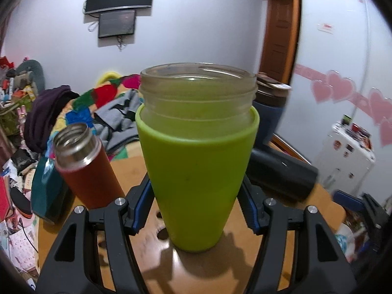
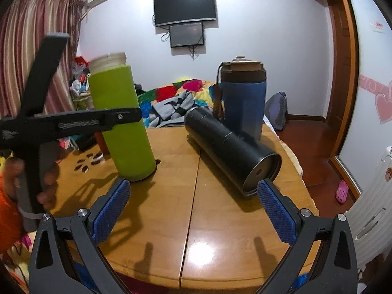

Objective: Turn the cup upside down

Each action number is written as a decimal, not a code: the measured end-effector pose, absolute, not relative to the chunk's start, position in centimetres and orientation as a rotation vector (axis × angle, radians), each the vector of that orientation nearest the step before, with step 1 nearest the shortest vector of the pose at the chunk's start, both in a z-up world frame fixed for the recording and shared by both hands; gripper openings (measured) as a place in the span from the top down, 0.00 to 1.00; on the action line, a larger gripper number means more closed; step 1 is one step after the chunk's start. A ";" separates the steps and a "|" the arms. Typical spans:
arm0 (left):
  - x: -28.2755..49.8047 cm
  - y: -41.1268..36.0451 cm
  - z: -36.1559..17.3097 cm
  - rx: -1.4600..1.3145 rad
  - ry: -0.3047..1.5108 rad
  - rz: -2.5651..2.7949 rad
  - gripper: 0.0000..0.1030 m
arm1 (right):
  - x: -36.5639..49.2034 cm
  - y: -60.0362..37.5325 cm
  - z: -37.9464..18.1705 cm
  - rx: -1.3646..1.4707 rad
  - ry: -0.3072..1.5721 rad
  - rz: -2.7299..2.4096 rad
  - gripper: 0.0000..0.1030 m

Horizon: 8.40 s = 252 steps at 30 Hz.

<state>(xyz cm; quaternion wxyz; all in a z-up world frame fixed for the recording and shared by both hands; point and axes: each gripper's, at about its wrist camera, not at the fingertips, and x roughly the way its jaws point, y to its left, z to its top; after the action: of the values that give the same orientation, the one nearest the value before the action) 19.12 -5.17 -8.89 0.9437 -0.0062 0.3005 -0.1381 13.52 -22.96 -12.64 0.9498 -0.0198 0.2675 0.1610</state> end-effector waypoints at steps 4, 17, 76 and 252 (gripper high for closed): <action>16.8 -4.5 -8.4 -0.048 0.643 -0.353 0.39 | 13.2 -22.1 -13.4 -0.050 0.564 0.391 0.00; 12.8 -2.9 -7.9 -0.168 0.727 -0.551 0.39 | 13.5 -15.8 -14.7 -0.147 0.550 0.636 0.09; 17.2 3.7 -15.1 -0.519 0.941 -0.412 0.07 | 12.1 -13.2 -15.7 -0.177 0.518 0.728 0.40; -0.1 2.6 -0.2 -0.024 0.279 -0.070 0.00 | 6.0 -19.3 -0.9 0.021 0.332 0.412 0.00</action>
<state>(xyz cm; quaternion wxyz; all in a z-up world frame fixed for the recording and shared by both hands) -0.07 2.61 -0.18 0.9896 -0.0120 0.1392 -0.0350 6.05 -19.35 -0.93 0.9651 0.0103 0.1641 0.2038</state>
